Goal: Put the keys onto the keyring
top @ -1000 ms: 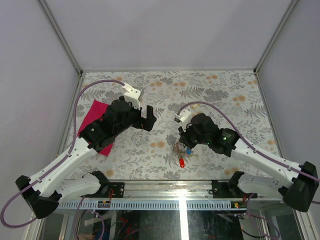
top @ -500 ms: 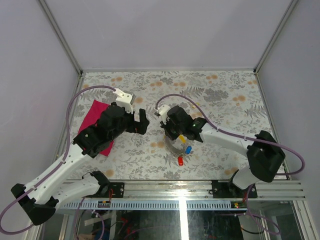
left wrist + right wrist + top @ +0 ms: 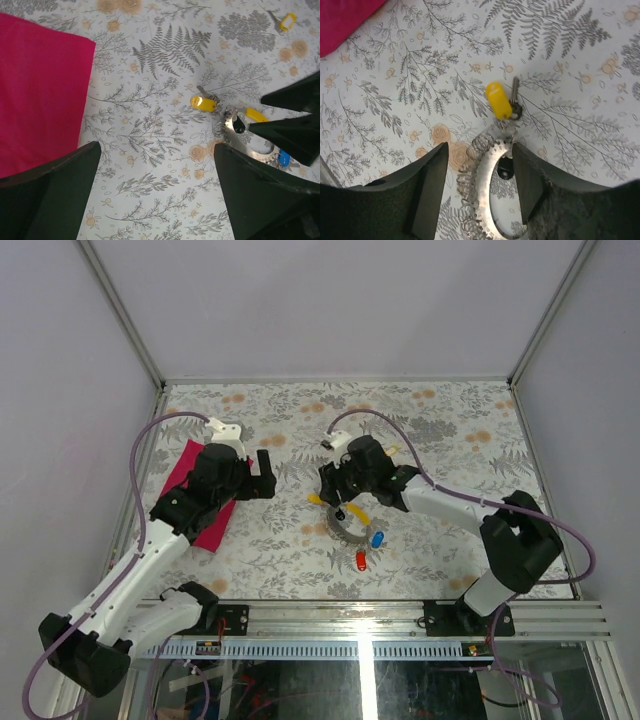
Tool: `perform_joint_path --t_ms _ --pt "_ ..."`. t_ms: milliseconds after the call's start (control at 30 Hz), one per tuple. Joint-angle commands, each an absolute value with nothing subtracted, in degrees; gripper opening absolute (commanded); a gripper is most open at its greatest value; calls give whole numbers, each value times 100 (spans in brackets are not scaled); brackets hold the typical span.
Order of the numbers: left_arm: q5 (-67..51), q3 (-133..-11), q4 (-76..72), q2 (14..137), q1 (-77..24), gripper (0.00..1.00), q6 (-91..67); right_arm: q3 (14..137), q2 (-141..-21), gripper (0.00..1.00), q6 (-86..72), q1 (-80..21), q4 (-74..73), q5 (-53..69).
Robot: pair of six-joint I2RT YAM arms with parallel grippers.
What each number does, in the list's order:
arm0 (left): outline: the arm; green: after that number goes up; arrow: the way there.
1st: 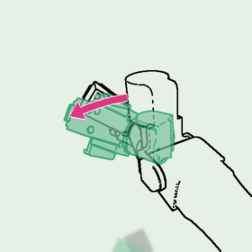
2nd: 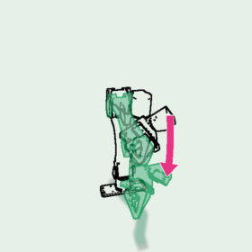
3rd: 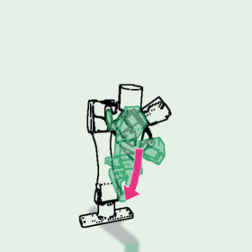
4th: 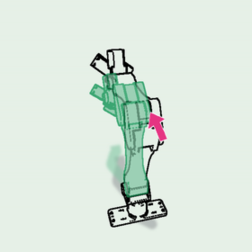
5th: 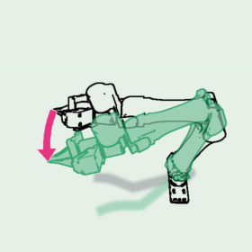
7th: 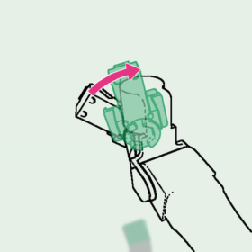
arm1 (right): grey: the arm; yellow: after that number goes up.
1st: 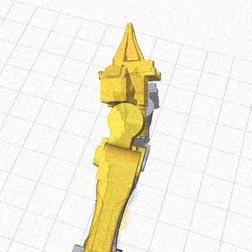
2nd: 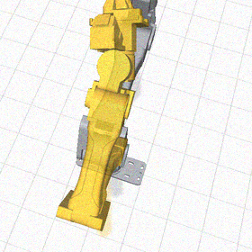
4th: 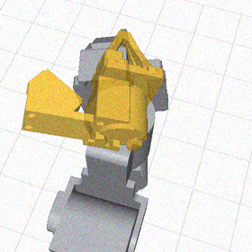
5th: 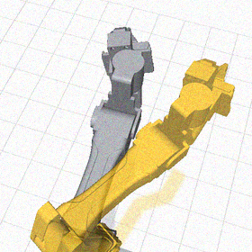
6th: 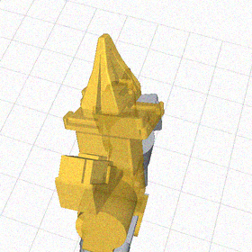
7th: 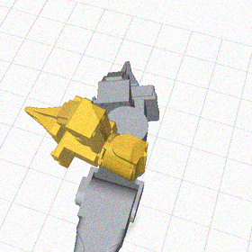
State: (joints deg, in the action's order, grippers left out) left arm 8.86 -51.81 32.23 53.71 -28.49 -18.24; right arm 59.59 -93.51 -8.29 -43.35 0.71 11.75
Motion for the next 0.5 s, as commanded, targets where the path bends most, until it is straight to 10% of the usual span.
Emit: perform_joint_path --t_ms 0,133,233,467 --pt "849 -5232 3290 5524 -2647 100 -2242 5668 -8327 64 -1700 -4123 421 1276" --pt "1146 -5536 3795 5691 -2650 100 -2651 5315 -7174 72 -1906 -4122 -148 538" --pt "1154 -5660 4006 5687 -2646 100 -2687 5158 -6302 100 -1793 -4117 -699 124" --pt "1136 -5444 3880 4965 -2646 100 -2608 5091 -4500 99 -1313 -4121 -2016 -470"
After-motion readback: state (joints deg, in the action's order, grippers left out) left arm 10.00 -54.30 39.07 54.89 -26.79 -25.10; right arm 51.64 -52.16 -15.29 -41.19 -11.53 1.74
